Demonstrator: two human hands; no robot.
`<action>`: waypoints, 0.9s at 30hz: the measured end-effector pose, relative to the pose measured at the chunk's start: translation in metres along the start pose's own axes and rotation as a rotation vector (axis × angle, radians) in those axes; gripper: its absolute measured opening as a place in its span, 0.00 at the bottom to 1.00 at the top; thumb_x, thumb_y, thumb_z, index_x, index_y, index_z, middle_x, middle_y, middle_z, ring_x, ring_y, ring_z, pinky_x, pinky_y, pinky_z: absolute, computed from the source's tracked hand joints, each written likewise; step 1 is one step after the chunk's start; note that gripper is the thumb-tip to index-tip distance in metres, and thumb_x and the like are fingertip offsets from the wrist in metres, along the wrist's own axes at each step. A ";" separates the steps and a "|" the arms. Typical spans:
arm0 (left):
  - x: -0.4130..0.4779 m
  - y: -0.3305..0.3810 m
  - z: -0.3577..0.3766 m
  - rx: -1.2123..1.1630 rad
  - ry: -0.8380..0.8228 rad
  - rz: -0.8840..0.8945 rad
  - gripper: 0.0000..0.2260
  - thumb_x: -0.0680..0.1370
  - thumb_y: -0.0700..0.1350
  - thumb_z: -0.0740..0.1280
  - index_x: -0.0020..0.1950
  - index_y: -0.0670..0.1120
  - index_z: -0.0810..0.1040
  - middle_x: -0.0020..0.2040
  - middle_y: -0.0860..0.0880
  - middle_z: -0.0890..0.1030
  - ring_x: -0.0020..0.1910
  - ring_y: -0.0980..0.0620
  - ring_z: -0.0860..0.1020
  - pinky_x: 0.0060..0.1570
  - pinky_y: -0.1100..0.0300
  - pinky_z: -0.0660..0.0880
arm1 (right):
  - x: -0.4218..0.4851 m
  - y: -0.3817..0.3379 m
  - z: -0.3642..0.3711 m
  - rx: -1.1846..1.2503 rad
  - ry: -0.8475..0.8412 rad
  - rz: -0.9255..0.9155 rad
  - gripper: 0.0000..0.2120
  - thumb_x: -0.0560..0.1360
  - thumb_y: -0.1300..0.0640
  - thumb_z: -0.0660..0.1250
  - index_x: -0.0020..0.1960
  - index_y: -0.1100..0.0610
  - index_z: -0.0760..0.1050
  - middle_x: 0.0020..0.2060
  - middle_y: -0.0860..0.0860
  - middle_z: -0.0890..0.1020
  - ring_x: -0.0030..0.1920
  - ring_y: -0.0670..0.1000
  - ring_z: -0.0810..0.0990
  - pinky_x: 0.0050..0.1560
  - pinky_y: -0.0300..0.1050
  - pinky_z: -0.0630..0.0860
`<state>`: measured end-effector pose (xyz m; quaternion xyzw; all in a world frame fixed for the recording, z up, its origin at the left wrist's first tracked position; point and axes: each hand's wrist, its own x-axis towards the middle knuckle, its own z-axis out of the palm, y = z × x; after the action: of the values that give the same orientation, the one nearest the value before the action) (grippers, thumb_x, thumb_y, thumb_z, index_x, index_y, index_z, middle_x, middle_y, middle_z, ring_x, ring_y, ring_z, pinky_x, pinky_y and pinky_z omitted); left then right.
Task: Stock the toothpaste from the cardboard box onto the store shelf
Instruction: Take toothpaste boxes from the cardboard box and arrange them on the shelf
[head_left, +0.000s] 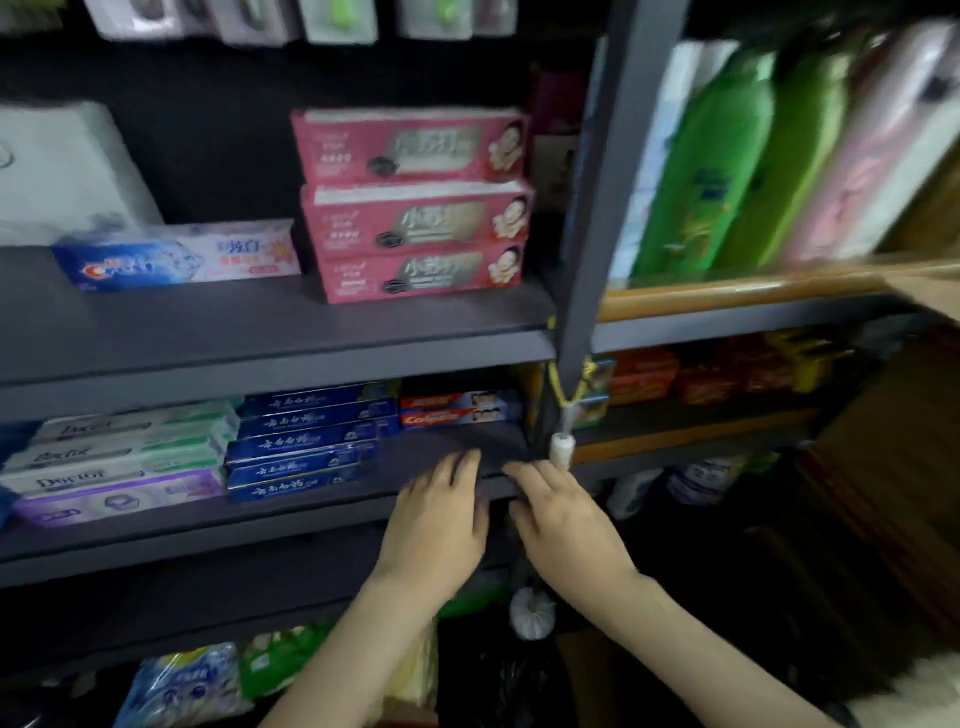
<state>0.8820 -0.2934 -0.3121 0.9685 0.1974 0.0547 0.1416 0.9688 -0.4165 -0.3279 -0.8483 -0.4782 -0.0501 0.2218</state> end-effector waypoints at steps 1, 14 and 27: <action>-0.010 0.020 -0.011 -0.025 -0.029 0.032 0.24 0.83 0.52 0.54 0.78 0.50 0.53 0.76 0.50 0.61 0.71 0.49 0.65 0.68 0.56 0.63 | -0.019 0.002 -0.026 0.027 -0.011 0.037 0.17 0.70 0.60 0.64 0.59 0.59 0.76 0.47 0.52 0.80 0.47 0.55 0.80 0.46 0.45 0.78; -0.032 0.383 -0.080 -0.176 0.171 0.570 0.18 0.81 0.52 0.58 0.70 0.51 0.70 0.63 0.53 0.75 0.59 0.51 0.75 0.48 0.60 0.72 | -0.213 0.149 -0.351 -0.099 0.243 0.204 0.13 0.77 0.60 0.65 0.61 0.55 0.74 0.52 0.48 0.76 0.54 0.48 0.75 0.55 0.35 0.69; 0.063 0.613 -0.032 0.230 -0.191 0.486 0.31 0.79 0.60 0.58 0.78 0.52 0.53 0.68 0.48 0.68 0.61 0.46 0.73 0.52 0.53 0.74 | -0.310 0.381 -0.497 -0.236 0.123 0.314 0.17 0.77 0.60 0.65 0.65 0.56 0.72 0.57 0.51 0.76 0.59 0.51 0.74 0.54 0.31 0.61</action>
<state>1.1588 -0.8007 -0.0972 0.9979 -0.0500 -0.0273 0.0314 1.1832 -1.0418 -0.0995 -0.9279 -0.3163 -0.1225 0.1546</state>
